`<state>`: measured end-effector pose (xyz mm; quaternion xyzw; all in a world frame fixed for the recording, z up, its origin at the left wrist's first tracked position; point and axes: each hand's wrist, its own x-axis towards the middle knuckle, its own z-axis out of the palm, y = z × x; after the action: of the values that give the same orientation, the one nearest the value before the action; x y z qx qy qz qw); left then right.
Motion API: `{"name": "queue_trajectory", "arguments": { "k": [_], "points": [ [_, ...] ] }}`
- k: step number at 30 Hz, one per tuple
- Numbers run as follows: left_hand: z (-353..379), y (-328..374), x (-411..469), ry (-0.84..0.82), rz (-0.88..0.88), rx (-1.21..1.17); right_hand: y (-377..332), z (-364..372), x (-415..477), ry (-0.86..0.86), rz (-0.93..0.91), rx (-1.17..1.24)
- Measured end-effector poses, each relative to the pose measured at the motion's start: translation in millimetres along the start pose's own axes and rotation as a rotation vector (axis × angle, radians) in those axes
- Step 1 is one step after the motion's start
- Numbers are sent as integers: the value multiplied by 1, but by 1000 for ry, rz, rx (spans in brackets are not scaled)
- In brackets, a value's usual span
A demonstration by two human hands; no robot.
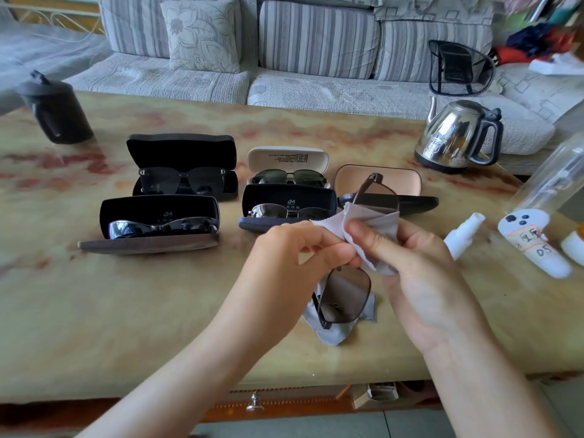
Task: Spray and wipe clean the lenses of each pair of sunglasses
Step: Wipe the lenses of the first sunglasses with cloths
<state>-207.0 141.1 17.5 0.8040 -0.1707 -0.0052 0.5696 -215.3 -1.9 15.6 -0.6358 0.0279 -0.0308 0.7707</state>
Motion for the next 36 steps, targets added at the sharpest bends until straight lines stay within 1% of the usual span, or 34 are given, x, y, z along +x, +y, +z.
{"name": "queue_trajectory", "arguments": {
  "k": [3, 5, 6, 8, 11, 13, 14, 16, 17, 19, 23, 25, 30, 36],
  "points": [
    [2, 1, -1, -18, 5, 38, -2, 3, 0, 42, 51, 114],
    [4, 1, -1, -34, 6, 49, -7, 5, 0, 51, 42, 180],
    [5, 1, -2, -42, 5, 54, -7, 4, 2, 39, 22, 193],
    [7, 0, -4, -55, 9, 57, -13, 7, 2, 68, -12, 199],
    [8, 1, -3, -55, 8, 45, -19, 11, 0, 156, -58, 188],
    [7, 1, -3, -51, 7, 44, -17, 10, 1, 125, -75, 214],
    [7, 1, -3, -50, 7, 48, -15, 8, 3, 133, -77, 210],
    [6, 1, -2, -45, 6, 43, -10, 4, 5, 94, -63, 150],
    [5, 1, -2, -34, 5, 34, -9, 6, 5, 104, -31, 100],
    [2, 0, -1, 0, 3, 24, -3, 3, 5, 70, 5, 46],
    [-1, -1, 1, 47, -1, 32, -2, 1, 1, 19, 29, 47],
    [-2, -2, 2, 64, -6, -16, -4, 0, 0, 19, 27, 6],
    [-4, -1, 3, 65, -4, -111, -3, -1, 0, 78, -23, -78],
    [-2, -3, 4, 49, 18, -99, -4, 2, 0, 184, -92, -109]
  ]
}}
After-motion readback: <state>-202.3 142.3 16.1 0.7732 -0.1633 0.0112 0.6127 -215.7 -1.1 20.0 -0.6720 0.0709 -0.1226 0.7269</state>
